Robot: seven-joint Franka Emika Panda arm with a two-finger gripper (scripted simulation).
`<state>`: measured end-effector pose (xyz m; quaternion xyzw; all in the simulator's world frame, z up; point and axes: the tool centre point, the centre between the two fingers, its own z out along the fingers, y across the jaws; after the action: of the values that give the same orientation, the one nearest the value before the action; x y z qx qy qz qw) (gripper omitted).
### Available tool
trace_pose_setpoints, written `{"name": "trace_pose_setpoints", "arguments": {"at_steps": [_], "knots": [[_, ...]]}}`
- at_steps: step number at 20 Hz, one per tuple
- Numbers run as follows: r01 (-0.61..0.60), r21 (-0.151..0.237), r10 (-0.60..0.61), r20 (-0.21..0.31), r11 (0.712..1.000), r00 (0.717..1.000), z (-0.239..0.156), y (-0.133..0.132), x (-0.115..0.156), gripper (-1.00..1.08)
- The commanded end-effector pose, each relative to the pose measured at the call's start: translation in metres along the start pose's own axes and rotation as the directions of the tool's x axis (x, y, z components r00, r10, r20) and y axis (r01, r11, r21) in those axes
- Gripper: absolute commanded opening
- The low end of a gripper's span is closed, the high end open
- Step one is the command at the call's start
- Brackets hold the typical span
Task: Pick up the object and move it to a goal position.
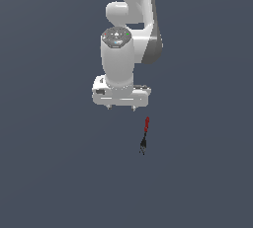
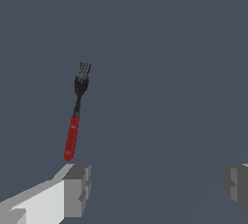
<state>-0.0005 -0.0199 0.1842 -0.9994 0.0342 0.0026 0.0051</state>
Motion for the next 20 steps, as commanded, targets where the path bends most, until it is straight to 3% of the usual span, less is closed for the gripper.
{"name": "trace_pose_setpoints", "arguments": {"at_steps": [1, 11, 20], "knots": [[0.000, 0.000, 0.000, 0.000, 1.000, 1.000, 0.000, 0.000, 0.000, 1.00], [0.058, -0.029, -0.056, 0.042, 0.998, 0.998, 0.018, -0.002, -0.011, 1.00], [0.035, -0.027, -0.034, 0.036, 0.999, 0.999, 0.027, -0.011, -0.006, 1.00]]}}
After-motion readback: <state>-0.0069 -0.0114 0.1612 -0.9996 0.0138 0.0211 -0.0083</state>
